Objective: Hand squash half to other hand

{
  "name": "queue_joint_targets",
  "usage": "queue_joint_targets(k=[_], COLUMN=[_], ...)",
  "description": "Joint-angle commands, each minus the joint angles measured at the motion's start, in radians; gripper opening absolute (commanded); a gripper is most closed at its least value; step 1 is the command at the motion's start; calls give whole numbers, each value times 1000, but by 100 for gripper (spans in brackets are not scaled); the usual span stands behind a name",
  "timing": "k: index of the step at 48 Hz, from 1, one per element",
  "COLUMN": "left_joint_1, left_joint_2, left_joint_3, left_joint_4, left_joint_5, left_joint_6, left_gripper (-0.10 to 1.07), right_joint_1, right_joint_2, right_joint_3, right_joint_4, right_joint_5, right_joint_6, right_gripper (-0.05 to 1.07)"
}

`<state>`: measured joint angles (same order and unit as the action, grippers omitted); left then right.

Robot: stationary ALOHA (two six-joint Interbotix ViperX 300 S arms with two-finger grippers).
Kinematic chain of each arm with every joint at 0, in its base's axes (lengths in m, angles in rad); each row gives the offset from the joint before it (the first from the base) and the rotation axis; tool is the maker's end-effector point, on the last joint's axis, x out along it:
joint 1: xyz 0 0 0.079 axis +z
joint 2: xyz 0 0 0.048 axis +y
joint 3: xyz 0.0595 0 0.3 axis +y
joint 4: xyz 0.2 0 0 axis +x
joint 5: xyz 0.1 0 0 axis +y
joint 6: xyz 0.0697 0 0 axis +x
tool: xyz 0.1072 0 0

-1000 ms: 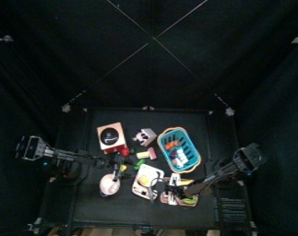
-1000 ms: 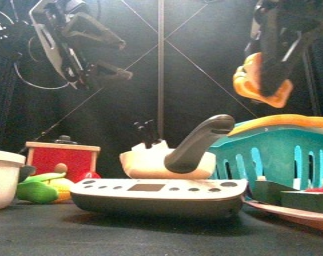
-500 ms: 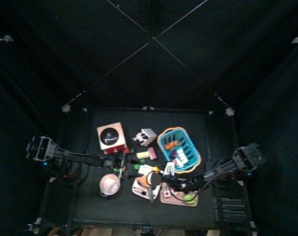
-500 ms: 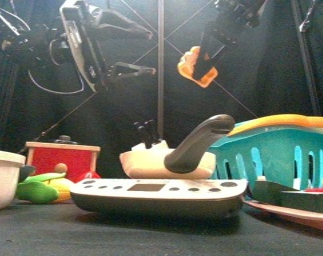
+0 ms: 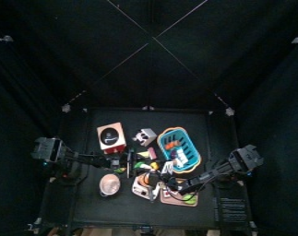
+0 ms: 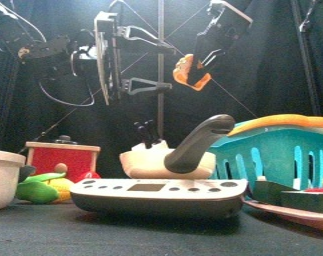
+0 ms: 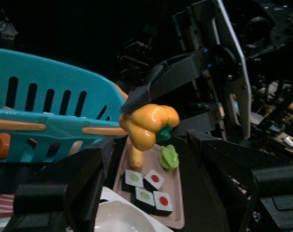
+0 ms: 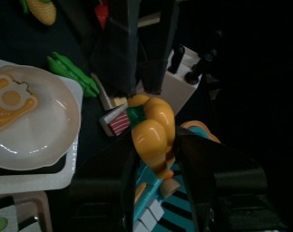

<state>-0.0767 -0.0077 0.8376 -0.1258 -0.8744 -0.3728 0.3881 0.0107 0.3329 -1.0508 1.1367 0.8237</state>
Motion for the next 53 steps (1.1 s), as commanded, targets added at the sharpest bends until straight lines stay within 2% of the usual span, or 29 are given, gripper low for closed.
queue_joint_targets(k=[1,19,31,43,53], left_joint_1=[-8,-15,-15,-14,-15], left_joint_2=[-3,20,61,67,71], left_joint_3=[-34,-69,-100,-104,-106], left_joint_4=[-8,-91,-143,-215,-232], left_joint_5=[-9,14,14,14,14], left_joint_6=[2,3,46,55,52], left_gripper=[98,98,98,98,97], right_joint_1=[-12,-31,-34,-34,-34], right_joint_2=[-8,20,29,40,51], right_joint_3=[-23,-26,-34,-46,-54], right_joint_4=[-14,-21,-35,-38,-38], right_joint_5=[12,43,43,43,43], right_joint_6=[2,2,0,0,-2], right_gripper=[70,70,70,70,70])
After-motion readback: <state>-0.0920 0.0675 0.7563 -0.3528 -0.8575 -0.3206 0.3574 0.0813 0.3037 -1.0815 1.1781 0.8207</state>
